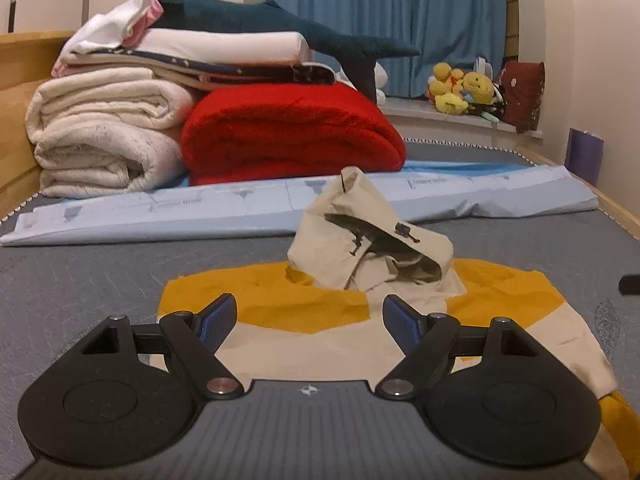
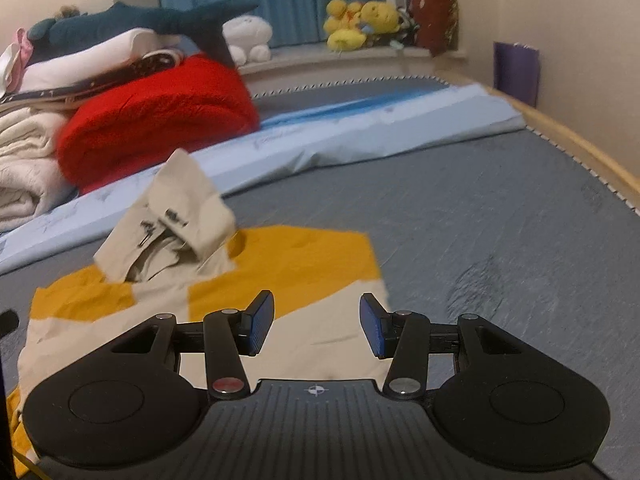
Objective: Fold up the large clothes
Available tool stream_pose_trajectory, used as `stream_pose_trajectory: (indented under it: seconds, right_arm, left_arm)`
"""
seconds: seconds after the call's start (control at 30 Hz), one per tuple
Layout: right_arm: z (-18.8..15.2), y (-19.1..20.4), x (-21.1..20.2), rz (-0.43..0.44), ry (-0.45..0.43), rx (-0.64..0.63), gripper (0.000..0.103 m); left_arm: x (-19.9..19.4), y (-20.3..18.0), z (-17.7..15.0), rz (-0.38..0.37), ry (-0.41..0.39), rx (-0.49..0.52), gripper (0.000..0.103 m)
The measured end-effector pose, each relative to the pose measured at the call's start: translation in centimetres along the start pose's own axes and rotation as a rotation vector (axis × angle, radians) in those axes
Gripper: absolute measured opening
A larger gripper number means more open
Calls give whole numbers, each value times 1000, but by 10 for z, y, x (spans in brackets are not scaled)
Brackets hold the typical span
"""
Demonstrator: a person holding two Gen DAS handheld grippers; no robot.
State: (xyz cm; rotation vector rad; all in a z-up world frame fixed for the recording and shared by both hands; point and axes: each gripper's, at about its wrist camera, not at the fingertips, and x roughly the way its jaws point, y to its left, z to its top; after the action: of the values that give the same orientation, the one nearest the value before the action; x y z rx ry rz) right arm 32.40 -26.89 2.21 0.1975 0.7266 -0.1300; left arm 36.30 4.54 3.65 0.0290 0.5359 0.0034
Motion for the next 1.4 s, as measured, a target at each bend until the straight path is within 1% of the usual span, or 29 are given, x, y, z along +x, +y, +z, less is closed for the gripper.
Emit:
stream_pose_trajectory:
  seconds: [0.13, 0.17, 0.23, 0.3, 0.4, 0.43, 0.5, 0.57, 0.63, 0.77, 0.83, 0.9, 0.93, 0.97, 1.0, 1.07, 1.13, 1.2, 1.27, 1.3, 1.4]
  right_arm:
    - [5, -10, 4, -19, -26, -5, 49]
    - [6, -11, 5, -28, -31, -8, 49]
    - [9, -14, 8, -39, -36, -8, 49]
    - [11, -14, 10, -38, -40, -5, 49]
    - [15, -15, 14, -40, -55, -15, 49]
    - [17, -15, 15, -44, -58, -13, 49]
    - [21, -15, 18, -43, -58, -6, 49]
    - [23, -14, 21, -35, -55, -1, 49]
    - [24, -13, 24, -21, -45, -10, 49]
    - [26, -10, 29, 2, -22, -11, 49]
    - [27, -8, 33, 13, -9, -21, 42]
    - [25, -5, 38, 22, 7, -37, 22]
    - [25, -4, 40, 28, 15, -43, 18]
    - [24, -3, 41, 33, 20, -47, 11]
    - [23, -2, 42, 37, 24, -50, 8]
    - [22, 0, 43, 40, 27, -55, 8]
    - [22, 1, 47, 37, 36, -52, 8]
    - [22, 0, 52, 30, 54, -29, 9]
    - [21, 3, 55, 34, 65, -19, 9]
    - [20, 5, 56, 38, 67, -24, 9]
    - [16, 12, 59, 45, 79, -52, 9]
  left_arm:
    - [2, -1, 1, 6, 3, 20, 83]
    - [2, -2, 2, 8, -1, 34, 82]
    - [1, -2, 4, -3, -2, 56, 74]
    - [-1, 0, 8, -25, 13, 58, 62]
    - [3, 7, 21, -46, 45, 13, 52]
    - [10, 8, 28, -47, 69, -7, 50]
    - [31, 11, 46, -39, 120, -49, 42]
    - [58, 12, 68, -35, 155, -96, 42]
    - [88, 13, 91, -47, 160, -136, 42]
    - [158, 14, 127, -36, 181, -157, 42]
    - [199, 15, 140, -32, 183, -167, 42]
    - [239, 21, 147, -42, 193, -195, 42]
    - [257, 23, 148, -45, 195, -203, 42]
    - [277, 25, 149, -42, 196, -208, 42]
    - [293, 26, 149, -36, 196, -209, 42]
    - [327, 31, 147, -27, 202, -227, 42]
    - [354, 35, 144, -19, 208, -272, 47]
    - [375, 38, 142, -13, 205, -308, 62]
    - [393, 37, 140, -7, 198, -326, 73]
    - [401, 36, 139, -3, 201, -333, 74]
    - [420, 26, 136, -14, 228, -326, 74]
